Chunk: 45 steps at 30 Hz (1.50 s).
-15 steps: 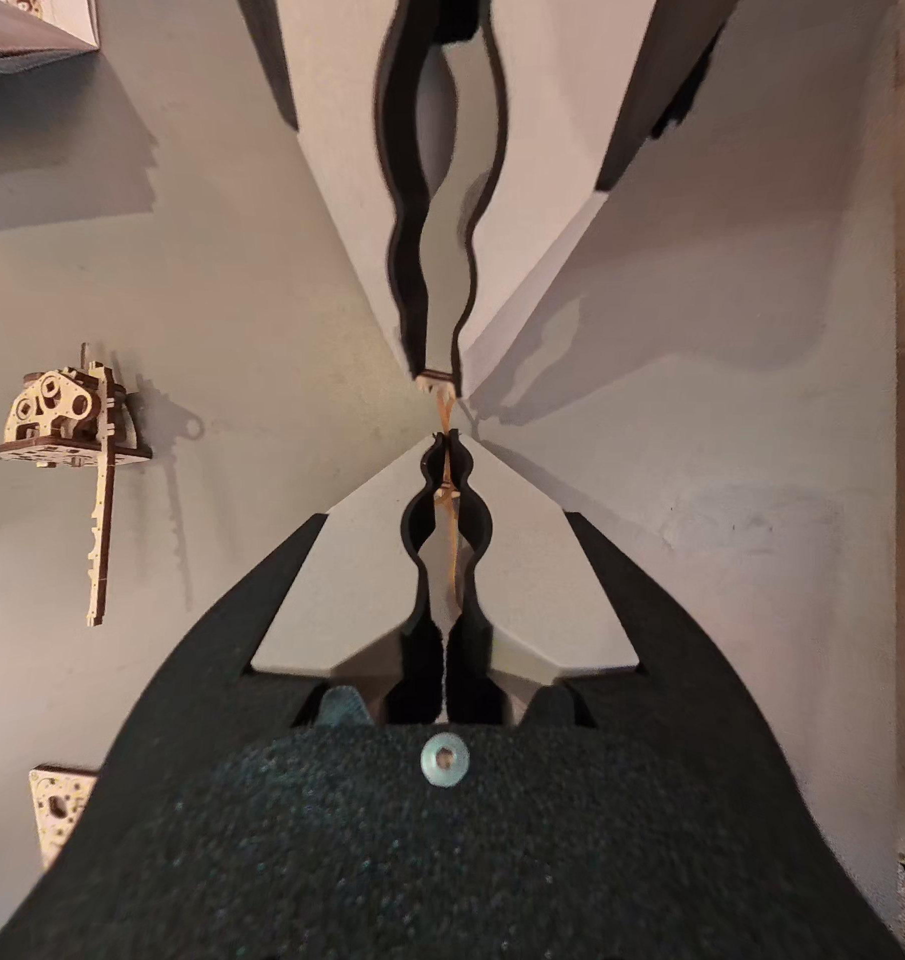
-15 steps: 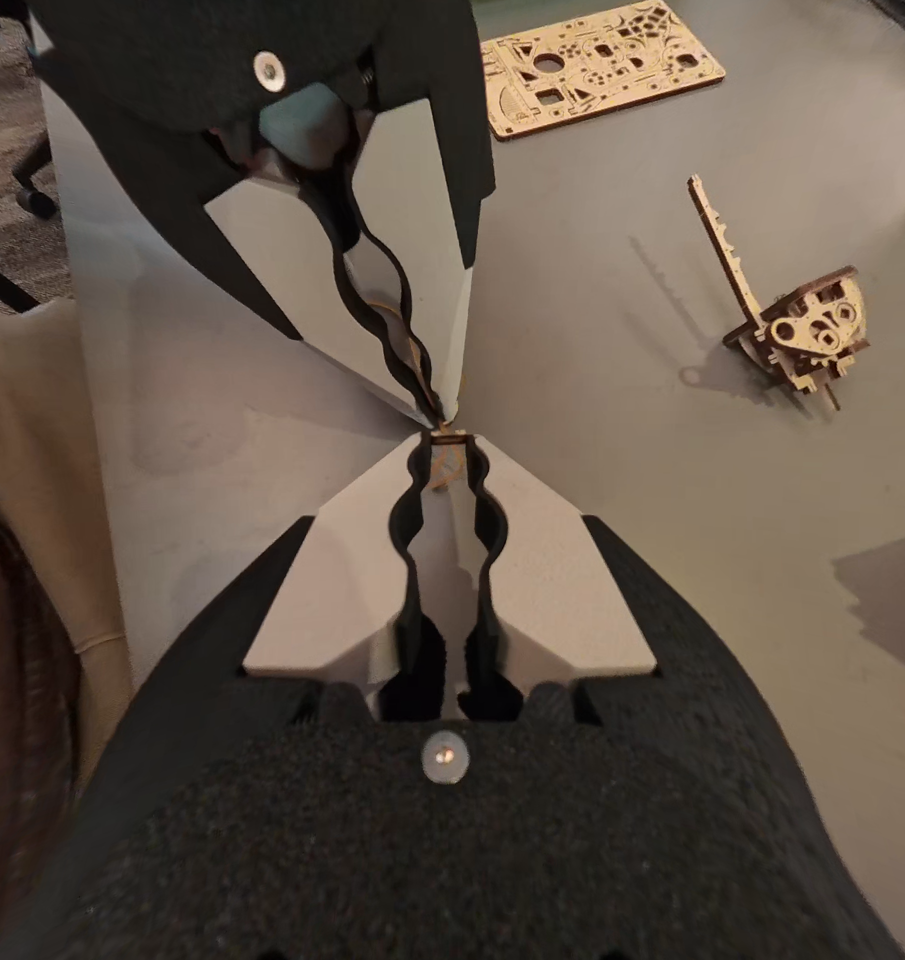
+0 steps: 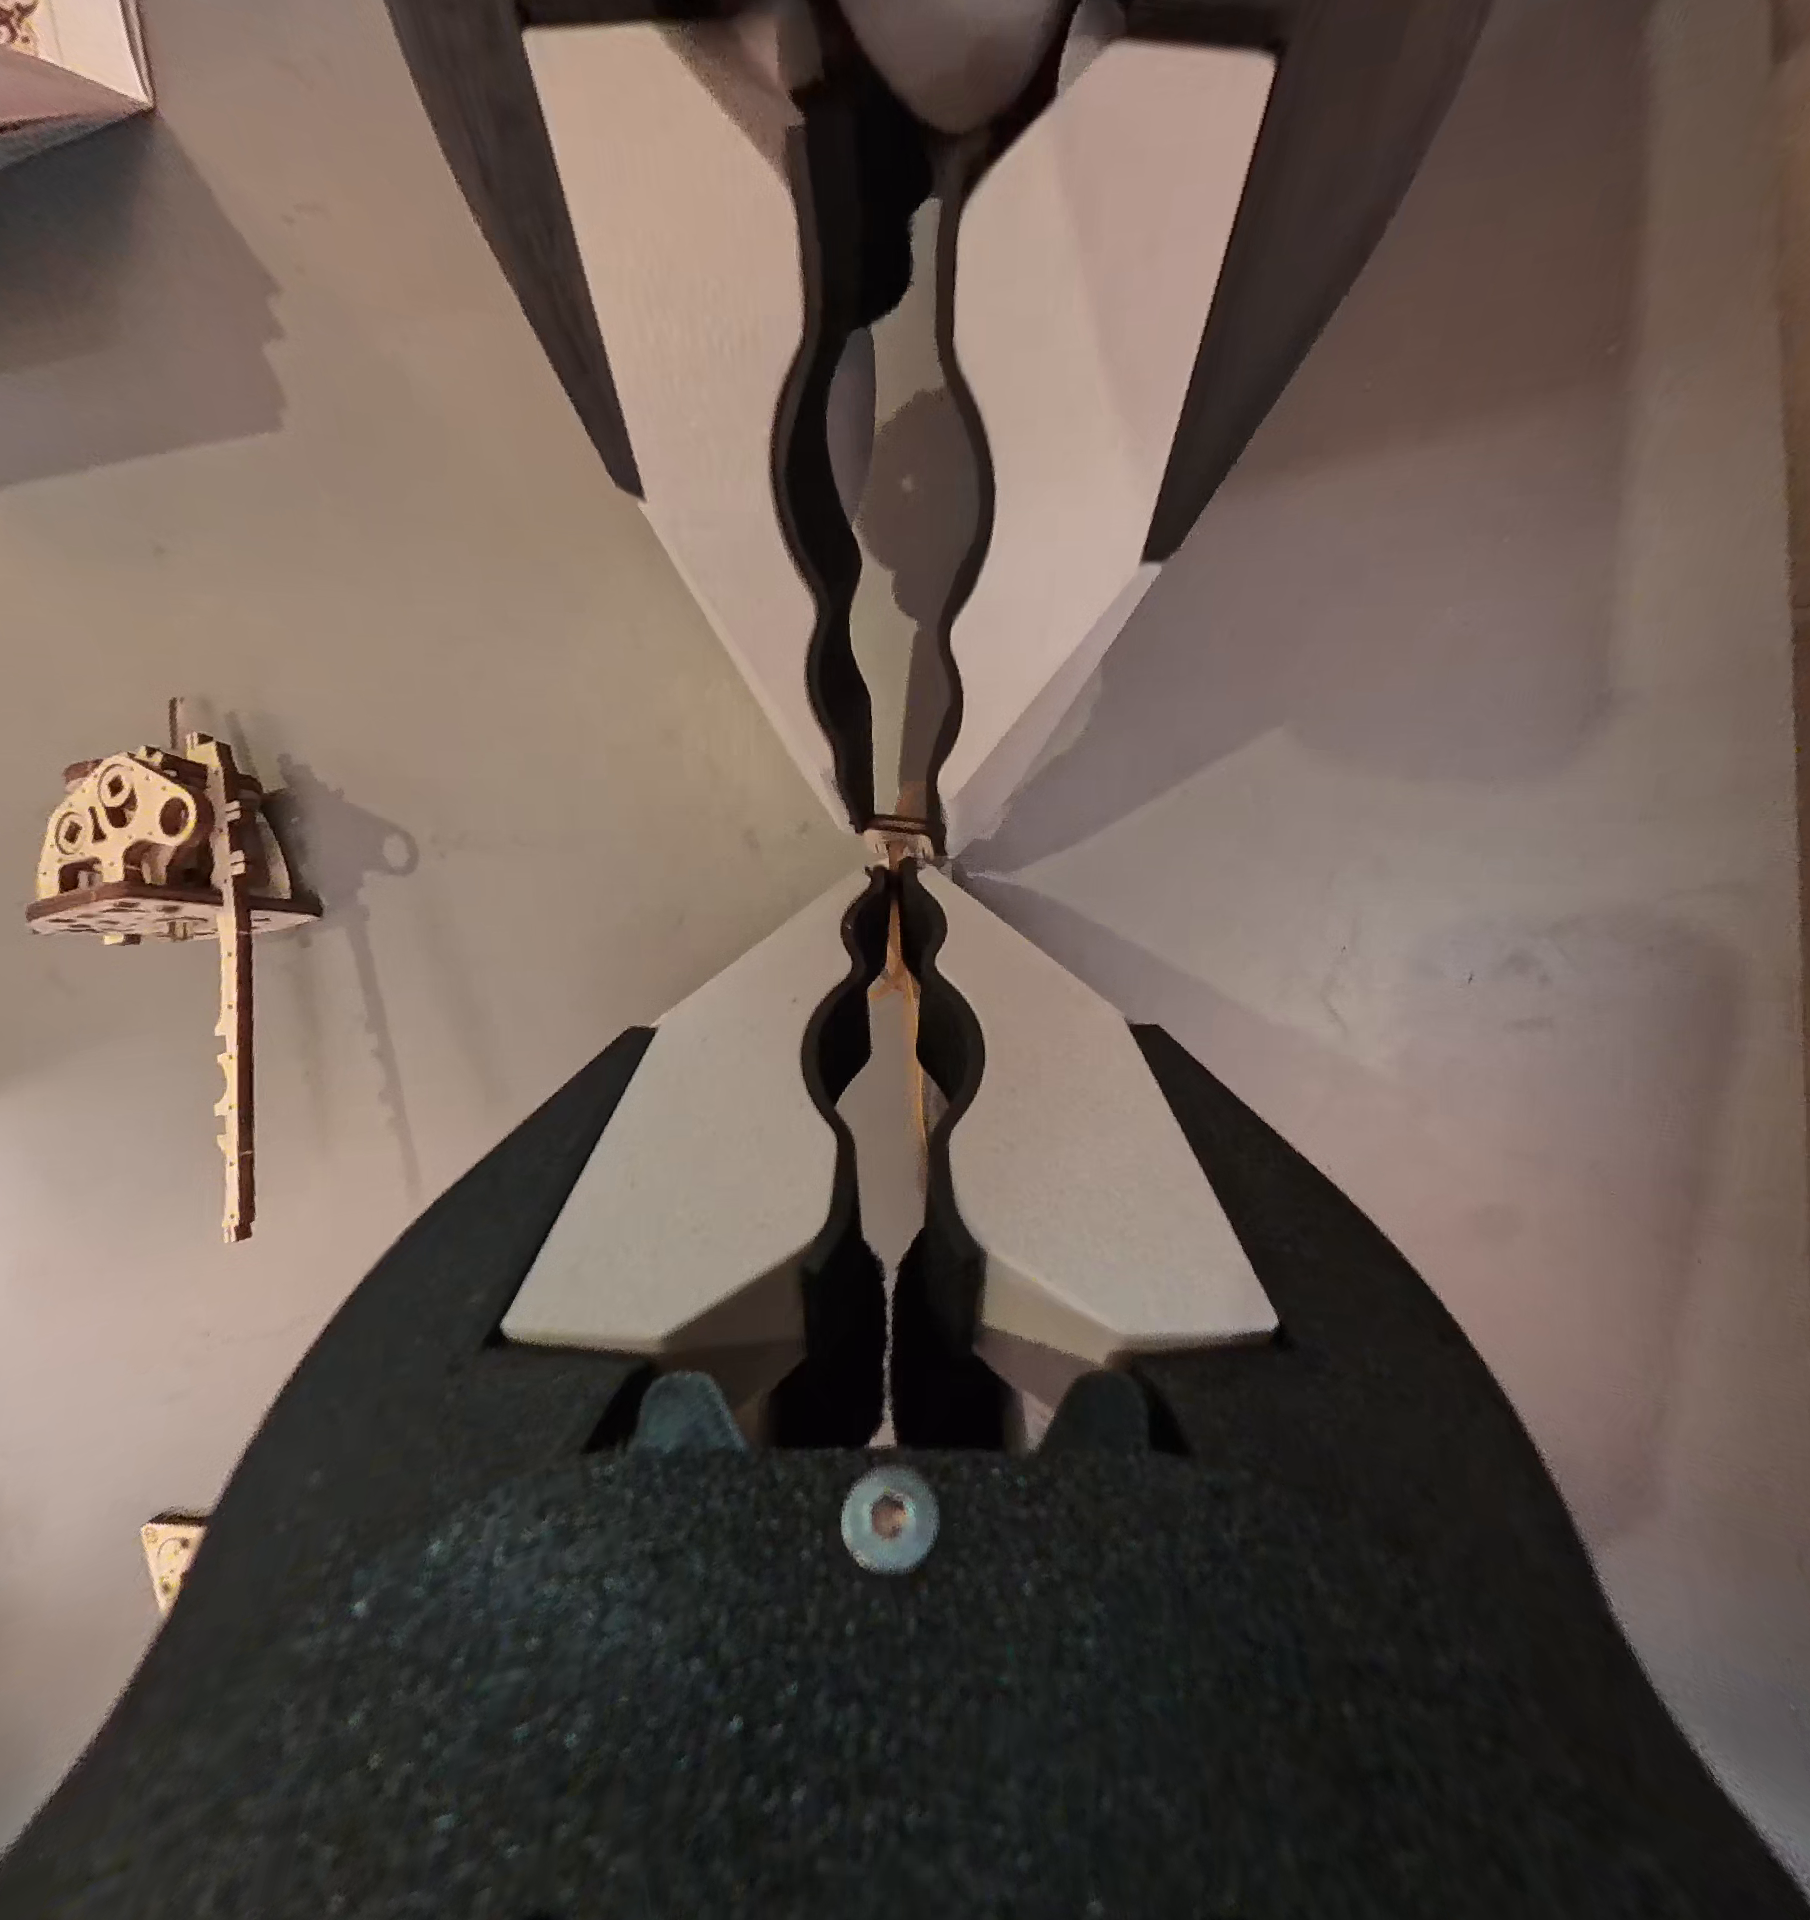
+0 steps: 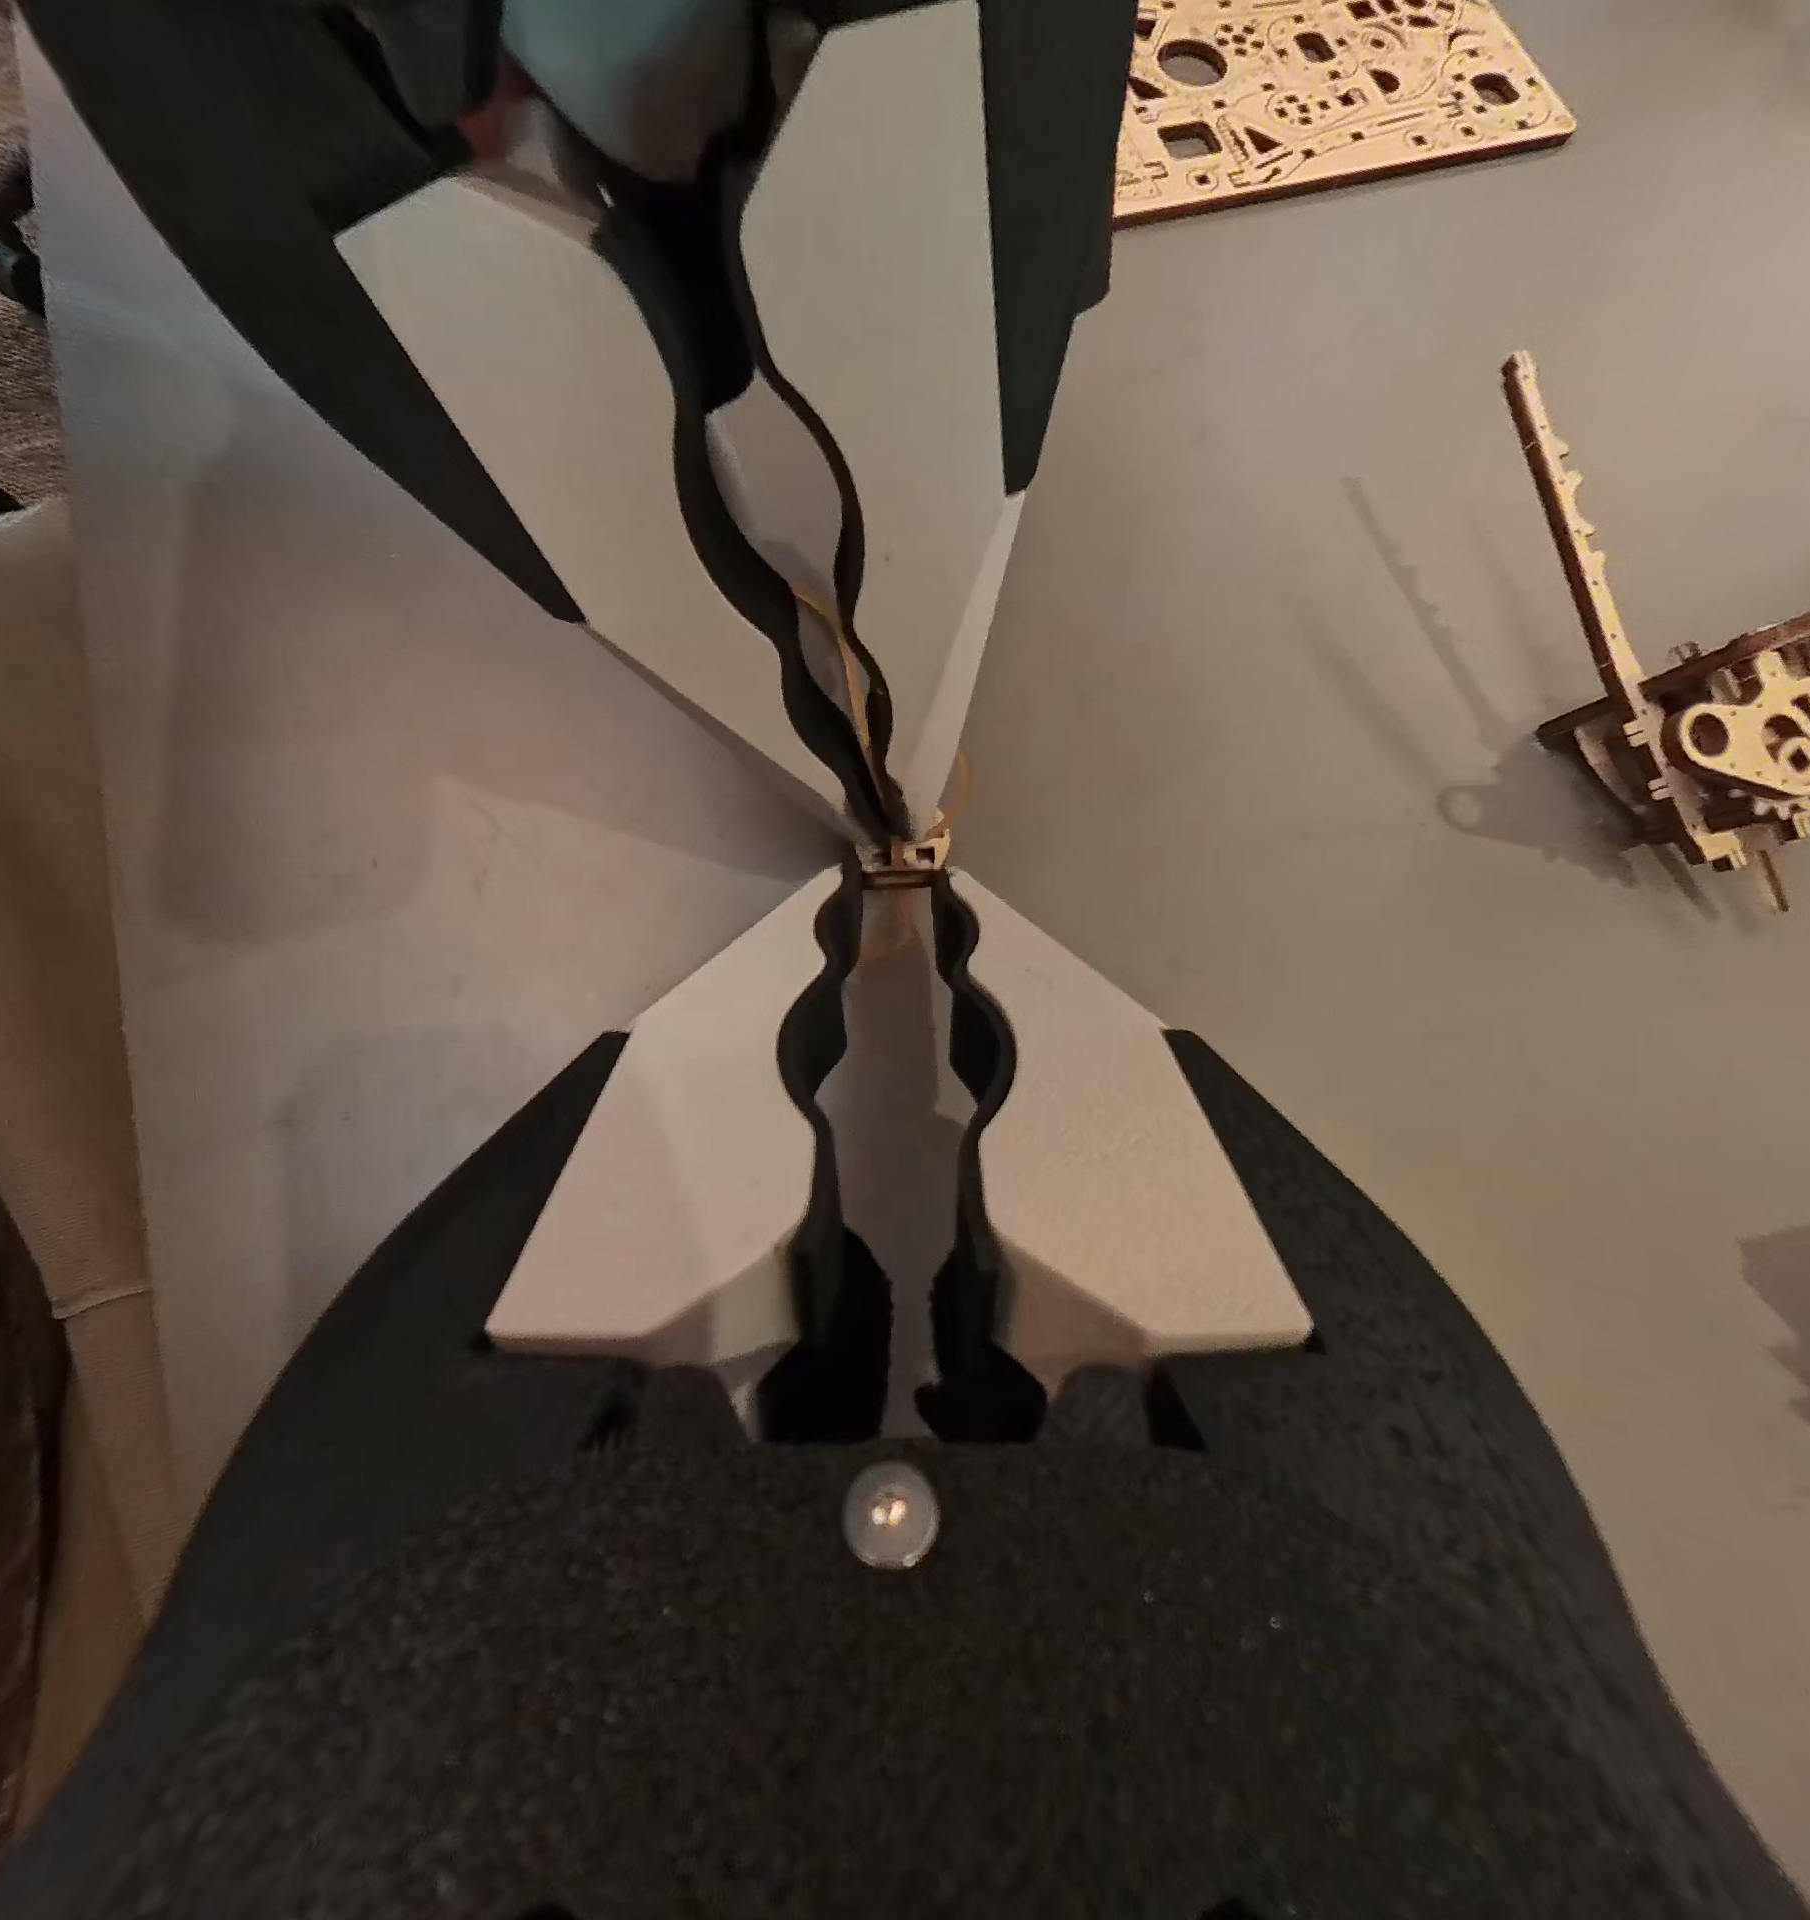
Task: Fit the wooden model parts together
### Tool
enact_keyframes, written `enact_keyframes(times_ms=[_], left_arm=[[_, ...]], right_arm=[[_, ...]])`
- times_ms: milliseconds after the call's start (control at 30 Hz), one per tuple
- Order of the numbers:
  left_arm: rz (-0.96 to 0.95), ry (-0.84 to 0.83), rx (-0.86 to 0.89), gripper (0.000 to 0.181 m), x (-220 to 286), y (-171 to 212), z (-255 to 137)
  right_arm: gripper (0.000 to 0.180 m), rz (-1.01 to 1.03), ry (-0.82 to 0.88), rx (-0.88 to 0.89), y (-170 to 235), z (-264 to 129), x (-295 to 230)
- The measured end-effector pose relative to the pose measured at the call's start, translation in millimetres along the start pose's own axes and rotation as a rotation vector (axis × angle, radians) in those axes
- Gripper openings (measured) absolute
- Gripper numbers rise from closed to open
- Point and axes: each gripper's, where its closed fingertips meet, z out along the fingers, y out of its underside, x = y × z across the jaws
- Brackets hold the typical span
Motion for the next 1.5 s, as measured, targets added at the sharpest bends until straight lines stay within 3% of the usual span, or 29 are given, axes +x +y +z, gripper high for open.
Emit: enact_keyframes(times_ms=[967, 1500], left_arm=[[-0.048, -0.024, -0.019, 0.0, -4, 20, -3], [-0.117, -0.1, 0.151, 0.0, -10, 15, -17]], right_arm=[[0.013, -0.053, -0.009, -0.165, 3, 15, 2], [0.013, -0.111, -0.045, -0.244, 2, 17, 3]])
